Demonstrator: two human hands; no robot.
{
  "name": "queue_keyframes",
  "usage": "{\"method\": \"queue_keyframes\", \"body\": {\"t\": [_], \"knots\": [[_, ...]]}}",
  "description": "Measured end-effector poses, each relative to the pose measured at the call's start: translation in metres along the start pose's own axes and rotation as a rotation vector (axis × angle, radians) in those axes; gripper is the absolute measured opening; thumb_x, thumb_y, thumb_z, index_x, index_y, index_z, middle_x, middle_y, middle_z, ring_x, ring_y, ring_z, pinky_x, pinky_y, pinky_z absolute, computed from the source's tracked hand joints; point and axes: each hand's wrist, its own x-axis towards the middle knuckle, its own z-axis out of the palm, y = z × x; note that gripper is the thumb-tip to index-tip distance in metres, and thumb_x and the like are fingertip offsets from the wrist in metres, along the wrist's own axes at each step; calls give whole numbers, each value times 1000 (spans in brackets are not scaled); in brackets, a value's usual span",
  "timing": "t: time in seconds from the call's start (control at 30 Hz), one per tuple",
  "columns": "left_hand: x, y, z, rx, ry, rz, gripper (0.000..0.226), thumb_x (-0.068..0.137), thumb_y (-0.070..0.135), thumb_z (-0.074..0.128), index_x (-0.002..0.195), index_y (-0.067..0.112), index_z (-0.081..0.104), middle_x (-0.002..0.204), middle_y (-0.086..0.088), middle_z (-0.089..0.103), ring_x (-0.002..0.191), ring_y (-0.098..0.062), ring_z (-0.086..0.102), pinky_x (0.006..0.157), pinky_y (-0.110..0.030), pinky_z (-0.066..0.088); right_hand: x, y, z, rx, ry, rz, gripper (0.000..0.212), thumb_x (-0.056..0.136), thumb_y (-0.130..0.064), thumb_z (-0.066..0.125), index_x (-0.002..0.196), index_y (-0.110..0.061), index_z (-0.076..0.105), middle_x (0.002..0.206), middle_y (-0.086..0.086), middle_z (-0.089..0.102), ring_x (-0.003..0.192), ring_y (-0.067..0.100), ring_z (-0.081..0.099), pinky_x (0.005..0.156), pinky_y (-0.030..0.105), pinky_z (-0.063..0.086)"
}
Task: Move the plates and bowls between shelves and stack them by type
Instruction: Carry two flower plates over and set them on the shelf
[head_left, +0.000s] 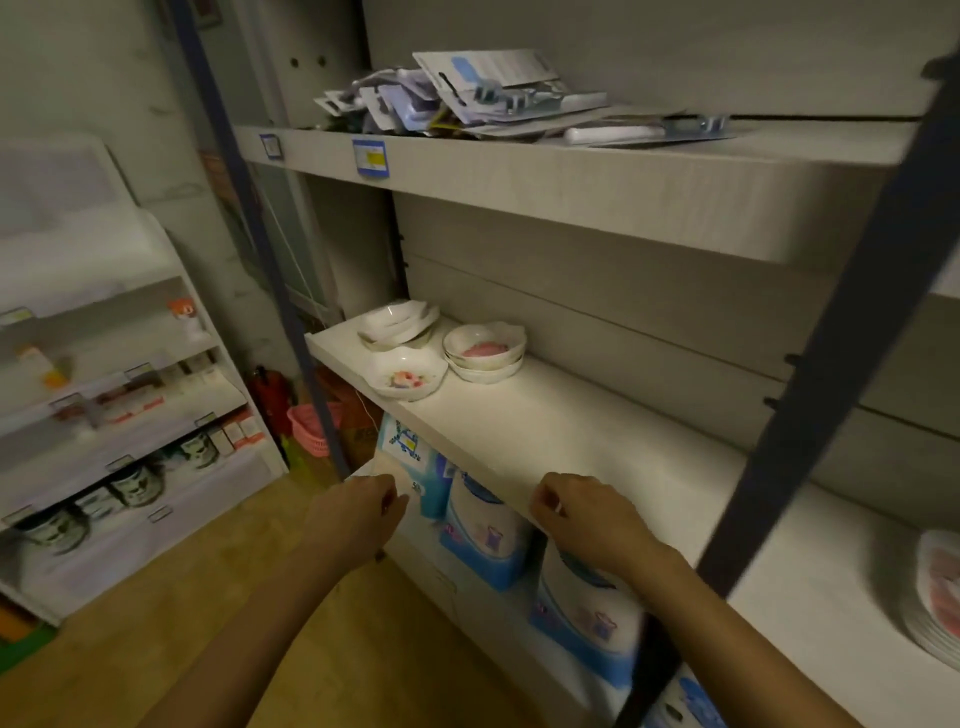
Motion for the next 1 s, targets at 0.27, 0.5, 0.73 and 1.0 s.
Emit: {"method": "queue_keyframes", "body": {"t": [0.27,0.5,0.73,1.0], "knots": [[123,-43,-1,-66,42,51,25,94,36,43,88,17,58,85,0,65,77,-16,64,73,-29,56,108,-9,-4,-23,96,77,31,95,-37,38,106,-17,59,110,1,63,93,20,60,79,32,49],[218,-76,9,-185,66,137,26,93,36,44,93,16,61,86,-1,68,78,-14,65,73,-24,53,167,-6,-1,-58,122,224,30,95,-39,39,106,-19,59,109,1,65,93,20,60,81,34,52],[317,-105,3,-191,45,313,22,94,34,44,79,19,52,76,1,59,71,-13,56,68,-21,40,240,-17,6,-54,194,510,38,96,-44,35,104,-17,60,110,6,65,98,26,60,77,33,46],[405,-138,-4,-196,-17,501,28,93,32,45,69,20,52,62,3,52,59,-10,47,53,-18,32,324,-34,9,17,249,893,60,95,-54,22,114,-10,58,119,13,62,108,31,58,88,36,45]]}}
